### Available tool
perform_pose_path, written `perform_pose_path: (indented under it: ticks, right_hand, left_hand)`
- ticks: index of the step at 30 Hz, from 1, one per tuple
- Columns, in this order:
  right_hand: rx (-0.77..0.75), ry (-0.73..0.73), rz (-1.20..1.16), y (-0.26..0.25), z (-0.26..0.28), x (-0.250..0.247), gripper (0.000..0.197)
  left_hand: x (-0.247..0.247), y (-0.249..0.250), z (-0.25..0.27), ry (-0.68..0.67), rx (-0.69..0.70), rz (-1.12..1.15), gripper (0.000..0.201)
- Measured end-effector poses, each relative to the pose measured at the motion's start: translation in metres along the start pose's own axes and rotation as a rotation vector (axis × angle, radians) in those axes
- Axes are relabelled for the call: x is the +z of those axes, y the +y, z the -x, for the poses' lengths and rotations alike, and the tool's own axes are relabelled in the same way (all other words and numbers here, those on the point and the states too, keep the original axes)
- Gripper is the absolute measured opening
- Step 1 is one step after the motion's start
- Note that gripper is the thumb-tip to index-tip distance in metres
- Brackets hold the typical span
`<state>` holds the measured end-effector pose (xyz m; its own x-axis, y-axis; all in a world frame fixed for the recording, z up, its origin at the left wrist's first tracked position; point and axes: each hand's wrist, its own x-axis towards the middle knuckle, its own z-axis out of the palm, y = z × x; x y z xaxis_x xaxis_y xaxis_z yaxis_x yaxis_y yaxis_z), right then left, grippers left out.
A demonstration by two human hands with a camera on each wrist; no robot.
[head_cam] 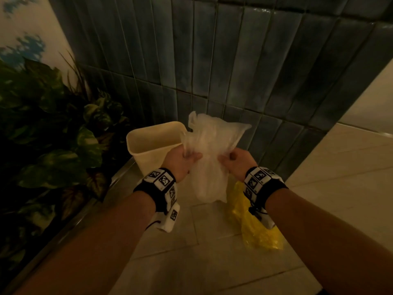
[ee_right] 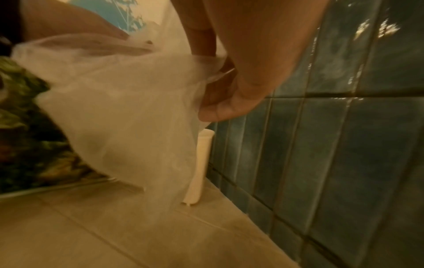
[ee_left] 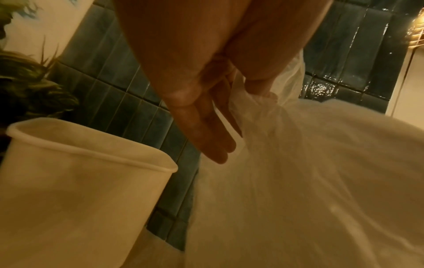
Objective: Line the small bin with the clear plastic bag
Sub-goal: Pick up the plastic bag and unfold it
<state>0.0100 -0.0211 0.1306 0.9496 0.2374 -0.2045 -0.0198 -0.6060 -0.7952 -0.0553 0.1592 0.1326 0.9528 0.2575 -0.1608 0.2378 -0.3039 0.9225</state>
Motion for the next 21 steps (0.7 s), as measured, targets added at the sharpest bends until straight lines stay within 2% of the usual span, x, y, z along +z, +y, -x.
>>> perform_pose_path:
  ticks: [4,9,13,15,16,18,21]
  right_hand:
    - [0.049,0.052,0.087,0.01,-0.004,-0.017,0.031]
    - [0.192,0.108,0.13,0.037,-0.013,-0.037,0.039]
    - [0.288,0.072,0.033,0.048,-0.006,-0.053,0.042]
    - [0.247,0.022,-0.032,0.047,0.0,-0.058,0.058]
    - [0.207,0.019,-0.058,0.047,0.002,-0.061,0.072]
    - [0.155,0.087,-0.156,0.044,0.007,-0.067,0.094]
    - [0.085,0.226,-0.282,0.031,0.014,-0.08,0.097]
  left_hand:
    - [-0.017,-0.005,-0.005,0.077,-0.001,-0.094,0.047]
    - [-0.038,-0.001,-0.005,0.181,0.042,-0.163,0.043]
    - [-0.045,0.001,-0.006,0.186,0.05,-0.11,0.045]
    - [-0.045,0.005,-0.004,0.198,0.086,-0.135,0.042]
    - [-0.045,0.007,-0.004,0.205,0.11,-0.135,0.041]
    - [-0.045,0.011,-0.003,0.218,0.125,-0.123,0.04]
    - [-0.046,0.023,-0.002,0.22,0.121,-0.19,0.04]
